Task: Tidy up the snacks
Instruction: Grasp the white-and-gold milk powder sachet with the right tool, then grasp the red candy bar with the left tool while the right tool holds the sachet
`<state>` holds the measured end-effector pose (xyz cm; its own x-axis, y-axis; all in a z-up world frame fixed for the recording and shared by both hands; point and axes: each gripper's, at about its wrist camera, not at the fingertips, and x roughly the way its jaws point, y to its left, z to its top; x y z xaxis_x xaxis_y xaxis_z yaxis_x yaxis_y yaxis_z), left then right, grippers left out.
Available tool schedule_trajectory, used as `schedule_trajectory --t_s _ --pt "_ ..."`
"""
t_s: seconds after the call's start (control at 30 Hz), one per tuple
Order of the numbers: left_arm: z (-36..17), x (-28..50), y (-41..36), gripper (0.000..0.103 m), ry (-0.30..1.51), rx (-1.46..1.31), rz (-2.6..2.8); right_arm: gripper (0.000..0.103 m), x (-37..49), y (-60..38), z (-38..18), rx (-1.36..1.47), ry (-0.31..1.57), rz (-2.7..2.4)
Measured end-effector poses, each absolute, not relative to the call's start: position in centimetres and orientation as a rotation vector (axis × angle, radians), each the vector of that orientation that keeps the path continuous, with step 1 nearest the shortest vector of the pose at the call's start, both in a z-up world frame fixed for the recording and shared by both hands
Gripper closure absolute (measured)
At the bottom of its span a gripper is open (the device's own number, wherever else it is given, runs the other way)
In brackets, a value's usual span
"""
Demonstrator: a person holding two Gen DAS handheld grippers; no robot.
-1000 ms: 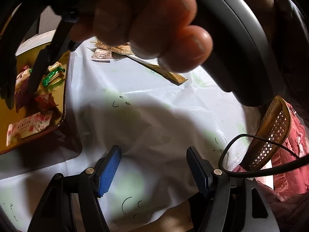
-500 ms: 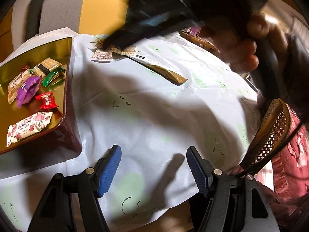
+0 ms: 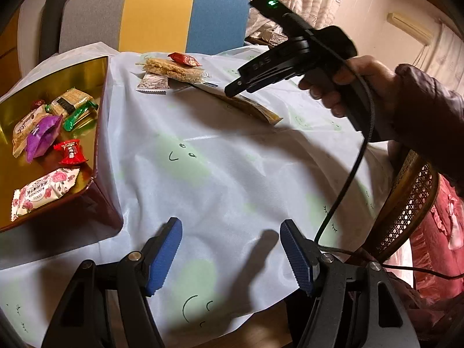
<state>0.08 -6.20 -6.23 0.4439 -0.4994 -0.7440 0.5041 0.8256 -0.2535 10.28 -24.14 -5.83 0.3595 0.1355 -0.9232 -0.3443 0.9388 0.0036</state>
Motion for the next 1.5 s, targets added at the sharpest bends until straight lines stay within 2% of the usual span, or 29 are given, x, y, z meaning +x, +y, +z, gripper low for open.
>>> schedule_trajectory --t_s 0.27,0.3,0.4,0.77,1.27,1.5 --pt "-6.2 -0.1 -6.1 0.032 0.919 0.013 -0.622 0.058 11.2 -23.7 -8.0 -0.256 1.198 0.308" --pt "-6.2 -0.1 -6.1 0.032 0.919 0.013 -0.622 0.068 11.1 -23.8 -8.0 -0.256 1.191 0.316" --pt "-6.2 -0.1 -6.1 0.032 0.919 0.014 -0.621 0.070 10.6 -24.1 -8.0 -0.276 1.196 0.309" --pt "-6.2 -0.1 -6.1 0.032 0.919 0.025 -0.616 0.070 9.2 -29.7 -8.3 -0.318 1.264 0.218" --pt "-6.0 0.0 -6.7 0.032 0.932 0.077 -0.593 0.069 8.6 -33.9 -8.9 -0.219 1.212 0.258" --pt "-2.7 0.6 -7.4 0.033 0.891 0.069 -0.623 0.069 8.4 -33.1 -8.8 -0.237 1.215 0.249"
